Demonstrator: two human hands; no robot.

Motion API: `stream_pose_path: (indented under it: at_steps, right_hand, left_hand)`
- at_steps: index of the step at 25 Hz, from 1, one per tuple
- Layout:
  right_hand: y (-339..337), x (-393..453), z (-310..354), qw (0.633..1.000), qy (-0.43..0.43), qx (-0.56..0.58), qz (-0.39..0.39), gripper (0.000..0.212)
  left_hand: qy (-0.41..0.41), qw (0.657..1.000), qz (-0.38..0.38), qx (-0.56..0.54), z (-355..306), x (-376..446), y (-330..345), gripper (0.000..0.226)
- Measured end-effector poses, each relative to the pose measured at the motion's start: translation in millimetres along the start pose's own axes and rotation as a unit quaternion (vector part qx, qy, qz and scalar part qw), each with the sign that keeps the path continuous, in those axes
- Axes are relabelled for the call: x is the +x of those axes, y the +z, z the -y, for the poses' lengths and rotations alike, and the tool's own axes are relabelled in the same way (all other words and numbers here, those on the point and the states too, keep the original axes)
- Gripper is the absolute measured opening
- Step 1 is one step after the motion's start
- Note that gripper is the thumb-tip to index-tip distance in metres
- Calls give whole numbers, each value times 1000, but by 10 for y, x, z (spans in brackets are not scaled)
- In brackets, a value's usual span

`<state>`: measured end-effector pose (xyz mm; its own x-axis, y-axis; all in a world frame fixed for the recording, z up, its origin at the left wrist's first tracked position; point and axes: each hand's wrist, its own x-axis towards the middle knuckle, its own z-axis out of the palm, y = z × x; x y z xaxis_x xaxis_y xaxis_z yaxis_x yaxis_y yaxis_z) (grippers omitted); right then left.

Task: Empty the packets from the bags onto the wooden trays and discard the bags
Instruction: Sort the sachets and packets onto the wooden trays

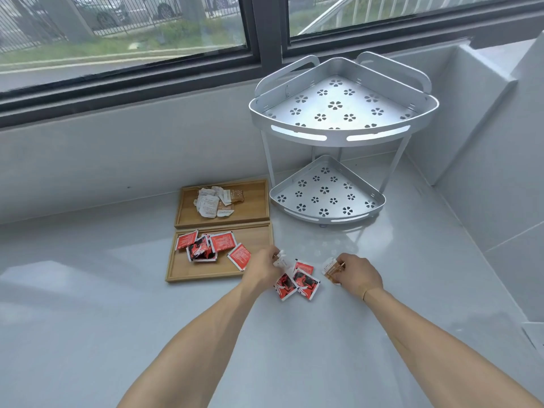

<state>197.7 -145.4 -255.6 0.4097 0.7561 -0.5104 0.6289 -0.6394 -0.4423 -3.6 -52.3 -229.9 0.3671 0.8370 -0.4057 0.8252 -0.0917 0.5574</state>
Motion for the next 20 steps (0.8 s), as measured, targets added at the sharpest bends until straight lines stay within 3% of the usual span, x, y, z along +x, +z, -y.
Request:
stream_pose_path:
  at_steps: [5, 13, 16, 20]
  right_hand:
    - [-38, 33, 312, 999, -42, -33, 11, 11]
    - [31, 154, 1111, 992, -116, -41, 37, 20]
    - [41, 269, 1426, 988, -135, -70, 34, 7]
    - [69, 477, 1783, 983, -157, -96, 24, 24]
  left_hand:
    - [-34, 999, 10, -32, 363, -141, -371, 25]
    - [-83, 996, -6, -30, 890, -80, -1090, 26]
    - [-79, 997, -22, 8, 1083, 50, -1359, 31]
    - [-83, 996, -17, 26, 1288, 347, -1674, 41]
